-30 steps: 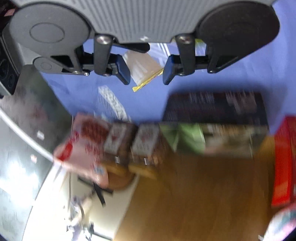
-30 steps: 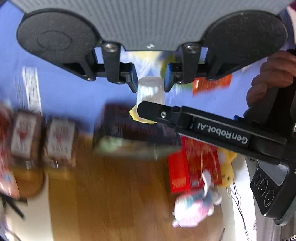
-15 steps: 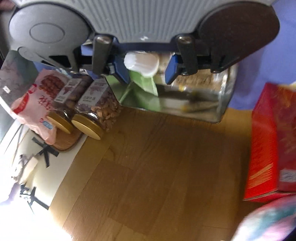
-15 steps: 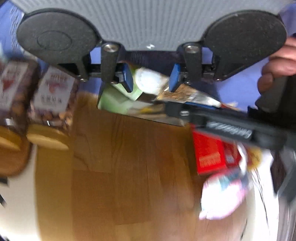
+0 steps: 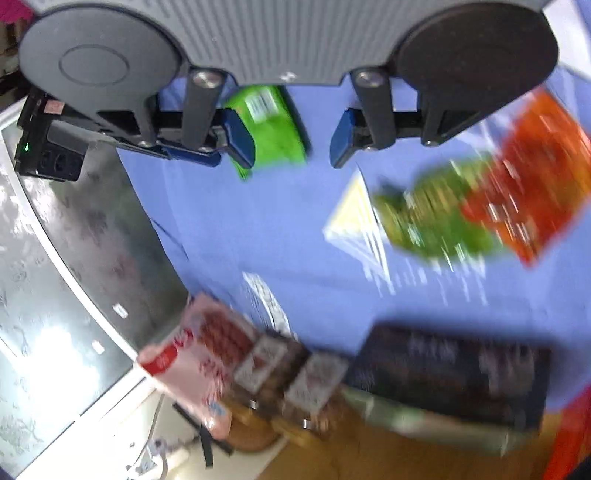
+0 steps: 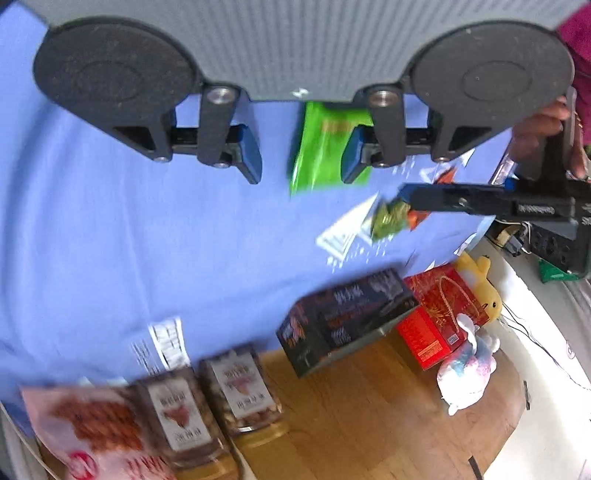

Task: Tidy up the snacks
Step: 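Grasp the green wrapper with the left gripper and lift it, then lower the green wrapper into the black tin and open the left gripper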

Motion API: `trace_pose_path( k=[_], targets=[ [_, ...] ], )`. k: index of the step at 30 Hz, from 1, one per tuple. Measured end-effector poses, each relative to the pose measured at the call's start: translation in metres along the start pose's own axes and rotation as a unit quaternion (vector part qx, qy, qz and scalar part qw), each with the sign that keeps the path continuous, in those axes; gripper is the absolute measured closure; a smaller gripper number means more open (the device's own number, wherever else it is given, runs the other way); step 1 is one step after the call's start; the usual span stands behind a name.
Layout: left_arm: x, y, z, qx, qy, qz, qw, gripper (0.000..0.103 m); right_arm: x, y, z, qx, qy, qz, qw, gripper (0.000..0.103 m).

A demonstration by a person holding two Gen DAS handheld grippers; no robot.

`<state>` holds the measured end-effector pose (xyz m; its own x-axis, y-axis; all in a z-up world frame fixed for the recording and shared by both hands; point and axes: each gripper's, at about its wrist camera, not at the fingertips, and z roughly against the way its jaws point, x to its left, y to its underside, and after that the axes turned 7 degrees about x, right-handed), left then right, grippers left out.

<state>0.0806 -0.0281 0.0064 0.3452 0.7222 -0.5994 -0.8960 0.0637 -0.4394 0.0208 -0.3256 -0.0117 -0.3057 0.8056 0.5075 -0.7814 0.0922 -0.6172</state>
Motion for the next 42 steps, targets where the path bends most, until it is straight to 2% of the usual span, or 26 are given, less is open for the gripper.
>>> trace_pose_path(
  k=[3,4,5,7,9,10,16,21,26,29,32,35,38,40,42],
  targets=[
    [0.000,0.013,-0.022,0.036,0.034,0.024,0.9985,0.054,0.011,0.013,-0.006,0.003,-0.013,0.002,1.000,0.053],
    [-0.004,0.018,-0.025,0.027,0.036,0.013,0.9989,0.054,0.016,0.017,-0.008,-0.006,-0.009,0.009,1.000,0.053],
    [-0.008,0.020,-0.026,0.023,0.029,0.003,0.9993,0.056,0.024,0.020,-0.010,-0.006,-0.002,0.021,1.000,0.057],
    [-0.011,0.021,-0.025,0.019,0.015,0.005,0.9997,0.059,0.042,0.020,-0.018,-0.008,0.024,0.054,0.998,0.059],
    [-0.010,0.021,-0.020,0.011,-0.004,0.004,0.9999,0.070,0.056,0.025,-0.021,-0.014,0.055,0.088,0.994,0.061],
    [-0.009,0.022,-0.016,0.005,-0.011,0.003,0.9999,0.071,0.060,0.025,-0.023,-0.017,0.061,0.096,0.993,0.063],
    [-0.004,0.014,0.023,-0.048,-0.027,-0.001,0.9985,0.072,0.081,0.008,-0.038,-0.030,0.042,0.126,0.991,0.066],
    [0.000,-0.024,0.051,-0.095,-0.055,-0.013,0.9939,0.072,0.102,-0.035,-0.054,-0.060,0.028,0.142,0.988,0.067],
    [0.013,-0.087,0.076,-0.145,-0.078,-0.019,0.9862,0.072,0.117,-0.102,-0.084,-0.093,0.013,0.156,0.983,0.069],
    [0.025,-0.127,0.082,-0.164,-0.099,-0.019,0.9814,0.072,0.117,-0.143,-0.109,-0.101,0.009,0.158,0.982,0.069],
    [0.045,-0.160,0.076,-0.165,-0.114,-0.008,0.9796,0.071,0.110,-0.173,-0.137,-0.099,0.009,0.152,0.983,0.069],
    [0.067,-0.183,0.059,-0.153,-0.135,0.009,0.9790,0.071,0.101,-0.186,-0.163,-0.091,0.015,0.147,0.985,0.069],
    [0.084,-0.193,0.042,-0.138,-0.161,0.022,0.9770,0.063,0.098,-0.190,-0.185,-0.080,0.033,0.151,0.985,0.067],
    [0.089,-0.191,0.040,-0.142,-0.175,0.029,0.9738,0.063,0.097,-0.189,-0.186,-0.095,0.062,0.158,0.981,0.067],
    [0.088,-0.184,0.052,-0.157,-0.172,0.029,0.9721,0.063,0.093,-0.188,-0.175,-0.109,0.058,0.145,0.982,0.067]
  ],
)
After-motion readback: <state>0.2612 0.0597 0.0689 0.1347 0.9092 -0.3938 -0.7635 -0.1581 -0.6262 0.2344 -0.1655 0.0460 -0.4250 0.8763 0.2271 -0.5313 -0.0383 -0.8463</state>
